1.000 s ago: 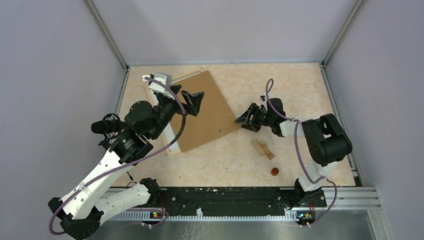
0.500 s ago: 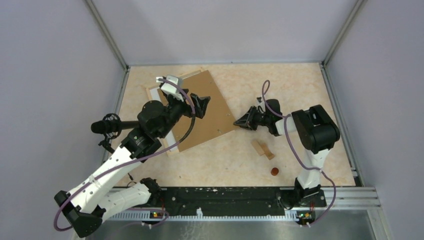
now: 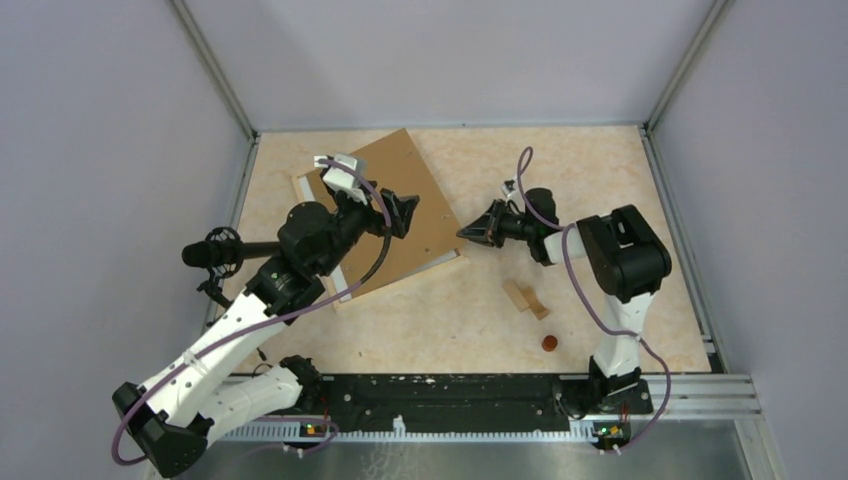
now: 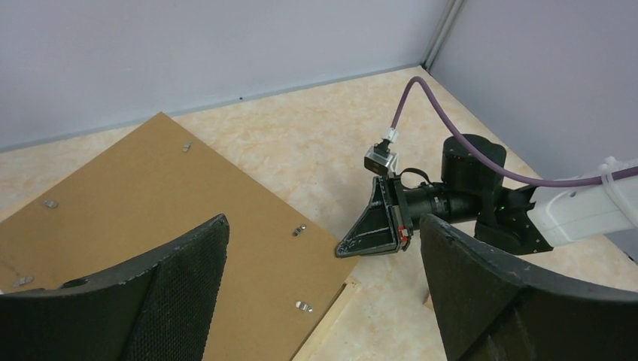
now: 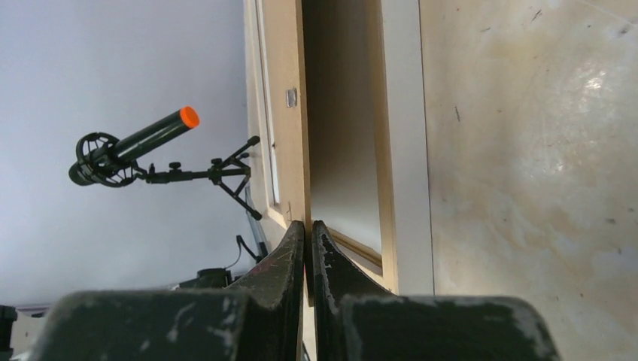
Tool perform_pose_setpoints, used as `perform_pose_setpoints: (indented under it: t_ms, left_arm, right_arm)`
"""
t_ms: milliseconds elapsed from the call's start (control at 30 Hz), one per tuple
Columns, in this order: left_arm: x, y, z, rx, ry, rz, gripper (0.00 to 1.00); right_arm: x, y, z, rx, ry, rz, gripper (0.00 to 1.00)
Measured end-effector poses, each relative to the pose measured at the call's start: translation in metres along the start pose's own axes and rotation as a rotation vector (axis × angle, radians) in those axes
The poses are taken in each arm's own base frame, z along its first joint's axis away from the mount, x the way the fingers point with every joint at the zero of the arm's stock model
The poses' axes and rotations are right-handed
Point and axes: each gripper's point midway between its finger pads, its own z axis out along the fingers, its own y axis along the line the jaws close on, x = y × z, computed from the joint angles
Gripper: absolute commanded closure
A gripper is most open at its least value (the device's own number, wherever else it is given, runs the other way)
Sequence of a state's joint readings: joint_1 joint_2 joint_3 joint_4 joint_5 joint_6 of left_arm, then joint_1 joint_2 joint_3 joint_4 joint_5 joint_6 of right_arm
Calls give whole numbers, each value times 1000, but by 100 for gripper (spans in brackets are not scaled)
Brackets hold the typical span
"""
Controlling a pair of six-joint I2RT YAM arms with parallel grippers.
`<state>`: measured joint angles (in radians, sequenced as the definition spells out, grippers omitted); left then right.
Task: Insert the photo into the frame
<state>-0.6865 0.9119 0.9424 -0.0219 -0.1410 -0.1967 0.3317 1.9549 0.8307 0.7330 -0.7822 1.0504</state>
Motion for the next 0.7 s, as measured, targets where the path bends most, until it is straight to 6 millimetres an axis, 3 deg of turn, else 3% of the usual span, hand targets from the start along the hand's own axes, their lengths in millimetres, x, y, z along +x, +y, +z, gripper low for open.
perform_pose_setpoints:
  t_ms: [700]
  left_arm:
    - [-2, 0, 1, 23, -6, -24, 1]
  right_arm:
    - [17, -4, 27, -27, 84, 4, 100]
